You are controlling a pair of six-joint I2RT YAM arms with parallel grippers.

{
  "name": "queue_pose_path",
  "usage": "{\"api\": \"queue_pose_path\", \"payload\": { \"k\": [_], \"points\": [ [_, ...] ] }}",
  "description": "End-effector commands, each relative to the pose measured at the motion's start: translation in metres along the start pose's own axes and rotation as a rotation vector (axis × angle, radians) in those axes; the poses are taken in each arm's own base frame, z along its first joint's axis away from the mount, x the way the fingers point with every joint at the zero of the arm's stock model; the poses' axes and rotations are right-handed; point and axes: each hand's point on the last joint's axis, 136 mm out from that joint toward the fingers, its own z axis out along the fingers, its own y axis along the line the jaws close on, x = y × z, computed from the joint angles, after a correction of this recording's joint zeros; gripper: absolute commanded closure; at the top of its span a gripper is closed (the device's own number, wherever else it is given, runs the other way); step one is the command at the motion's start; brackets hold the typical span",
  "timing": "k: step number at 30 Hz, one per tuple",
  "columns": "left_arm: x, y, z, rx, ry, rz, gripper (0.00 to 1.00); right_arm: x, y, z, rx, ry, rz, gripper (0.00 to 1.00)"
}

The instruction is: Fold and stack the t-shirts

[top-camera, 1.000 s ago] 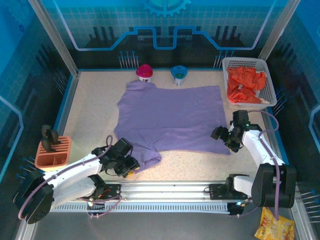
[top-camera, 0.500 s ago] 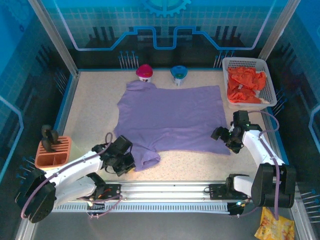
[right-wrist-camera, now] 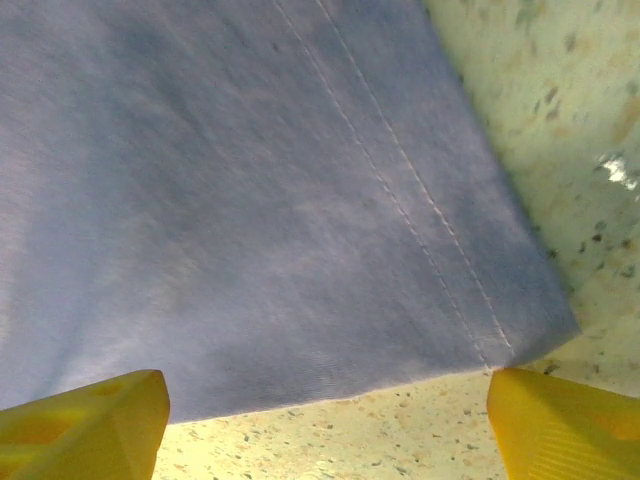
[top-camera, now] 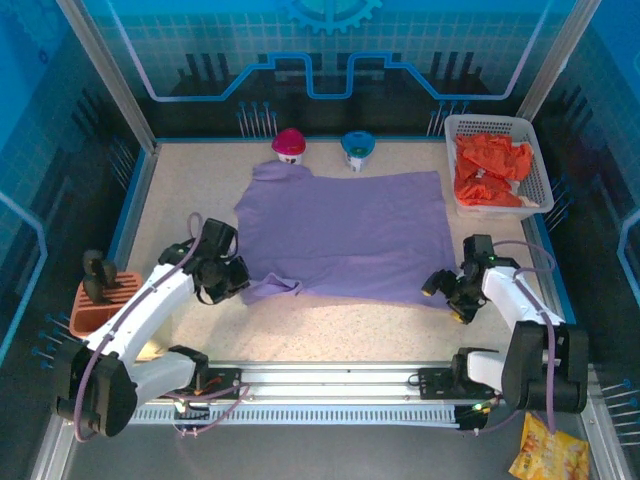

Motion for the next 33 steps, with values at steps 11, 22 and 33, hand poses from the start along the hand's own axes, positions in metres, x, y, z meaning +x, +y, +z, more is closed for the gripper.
{"api": "queue_pose_path", "payload": {
  "k": [11, 22, 33],
  "points": [
    [-0.021, 0.000, -0.014, 0.008, -0.031, 0.070, 1.00, 0.010, -0.019, 0.008, 0.051, -0.036, 0.138, 0.21],
    [-0.019, 0.003, -0.012, 0.006, -0.029, 0.070, 1.00, -0.006, -0.010, 0.016, 0.030, -0.065, 0.106, 0.55],
    [-0.027, -0.001, -0.019, 0.005, -0.050, 0.089, 1.00, -0.019, -0.003, 0.011, -0.001, -0.090, 0.099, 0.93]
  ]
}}
